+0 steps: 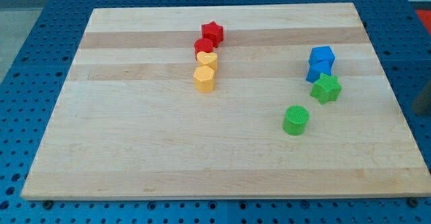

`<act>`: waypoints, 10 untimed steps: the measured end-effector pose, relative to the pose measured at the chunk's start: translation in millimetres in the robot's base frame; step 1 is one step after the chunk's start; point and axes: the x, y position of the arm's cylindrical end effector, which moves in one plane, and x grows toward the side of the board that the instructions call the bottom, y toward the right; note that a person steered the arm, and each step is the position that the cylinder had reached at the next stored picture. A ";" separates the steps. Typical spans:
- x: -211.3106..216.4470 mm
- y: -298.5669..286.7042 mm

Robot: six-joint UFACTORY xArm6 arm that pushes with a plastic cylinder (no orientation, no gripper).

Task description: Place the green circle below the green star

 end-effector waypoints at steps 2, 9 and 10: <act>106.8 -64.2; 94.5 -295.1; 90.4 -305.5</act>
